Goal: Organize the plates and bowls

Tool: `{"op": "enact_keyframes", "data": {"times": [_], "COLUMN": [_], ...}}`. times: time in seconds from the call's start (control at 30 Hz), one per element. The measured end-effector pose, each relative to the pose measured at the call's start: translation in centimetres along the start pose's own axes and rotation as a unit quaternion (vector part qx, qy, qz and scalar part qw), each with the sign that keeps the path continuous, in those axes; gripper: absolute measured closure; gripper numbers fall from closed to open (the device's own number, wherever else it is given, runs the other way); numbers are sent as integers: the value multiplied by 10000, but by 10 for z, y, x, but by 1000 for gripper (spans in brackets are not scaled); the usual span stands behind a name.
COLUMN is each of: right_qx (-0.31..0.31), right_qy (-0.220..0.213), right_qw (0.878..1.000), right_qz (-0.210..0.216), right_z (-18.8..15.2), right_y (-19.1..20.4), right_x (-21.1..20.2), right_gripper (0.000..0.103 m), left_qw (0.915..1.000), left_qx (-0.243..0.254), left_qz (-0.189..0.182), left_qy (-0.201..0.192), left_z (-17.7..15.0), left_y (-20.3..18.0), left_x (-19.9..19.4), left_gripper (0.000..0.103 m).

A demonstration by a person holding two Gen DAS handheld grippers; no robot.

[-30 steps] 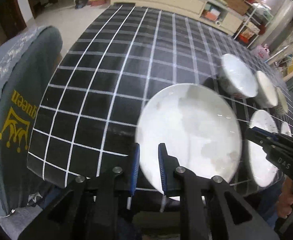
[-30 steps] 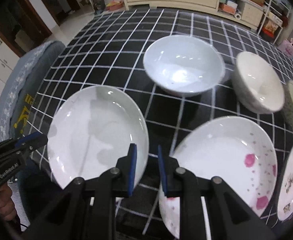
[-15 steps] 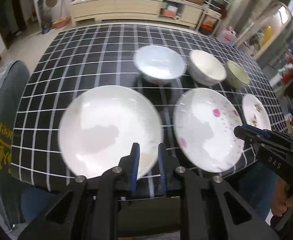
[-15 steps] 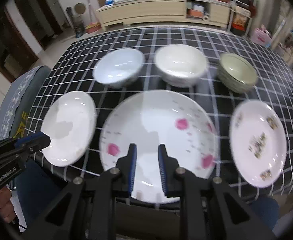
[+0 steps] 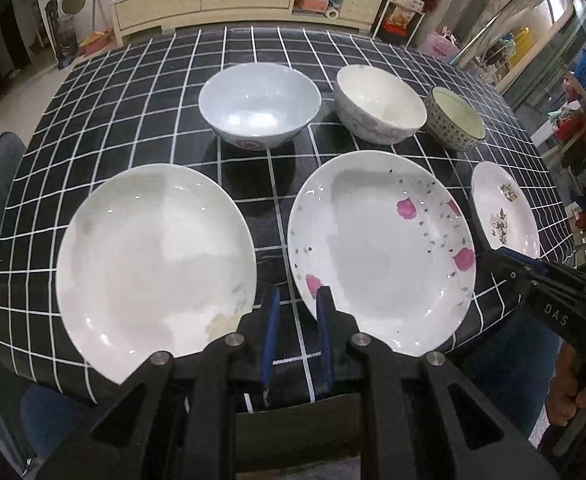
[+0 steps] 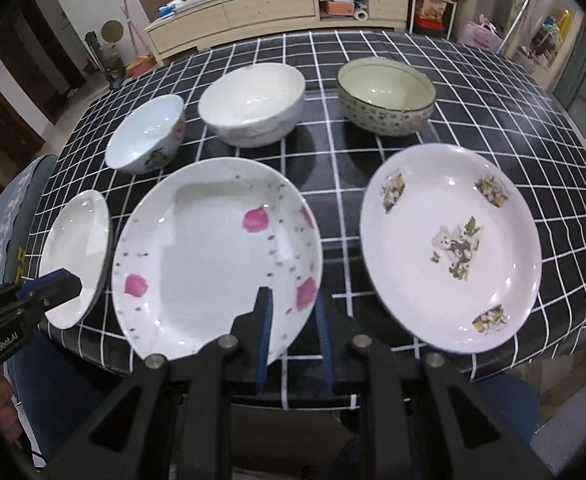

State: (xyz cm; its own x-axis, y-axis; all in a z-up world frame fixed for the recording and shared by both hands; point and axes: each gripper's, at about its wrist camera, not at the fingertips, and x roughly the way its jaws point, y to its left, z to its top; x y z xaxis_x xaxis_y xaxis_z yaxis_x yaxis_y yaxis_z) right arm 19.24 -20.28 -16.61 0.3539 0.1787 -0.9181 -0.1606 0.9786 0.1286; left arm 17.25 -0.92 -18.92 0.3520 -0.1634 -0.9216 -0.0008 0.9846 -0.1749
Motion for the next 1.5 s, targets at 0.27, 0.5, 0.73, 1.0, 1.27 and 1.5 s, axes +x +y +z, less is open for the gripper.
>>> {"op": "enact_keyframes", "data": {"times": [0.27, 0.5, 0.73, 1.0, 1.27, 1.5], "right_qx": [47, -31, -162, -67, -30, 56], "right_qy": [116, 252, 212, 373, 415, 432], "right_qw": [9999, 9997, 9995, 9992, 9991, 9989], "right_qz": [-20, -69, -182, -118, -41, -160], "right_z": [9, 18, 22, 19, 13, 9], "right_y": [-10, -8, -5, -10, -4, -2], "right_x": [20, 38, 45, 51, 54, 49], "right_gripper": [66, 58, 64, 72, 76, 76], "left_qw": [9998, 9994, 9983, 9982, 9985, 9987], "left_qx": [18, 67, 104, 15, 131, 135], "left_qz": [8, -34, -183, -147, 24, 33], "left_qy": [187, 352, 537, 580, 532, 494], "left_z": [9, 19, 26, 24, 24, 20], "left_y": [2, 4, 5, 5, -2, -6], "left_x": [28, 49, 64, 69, 67, 63], "left_gripper": [85, 78, 78, 86, 87, 89]}}
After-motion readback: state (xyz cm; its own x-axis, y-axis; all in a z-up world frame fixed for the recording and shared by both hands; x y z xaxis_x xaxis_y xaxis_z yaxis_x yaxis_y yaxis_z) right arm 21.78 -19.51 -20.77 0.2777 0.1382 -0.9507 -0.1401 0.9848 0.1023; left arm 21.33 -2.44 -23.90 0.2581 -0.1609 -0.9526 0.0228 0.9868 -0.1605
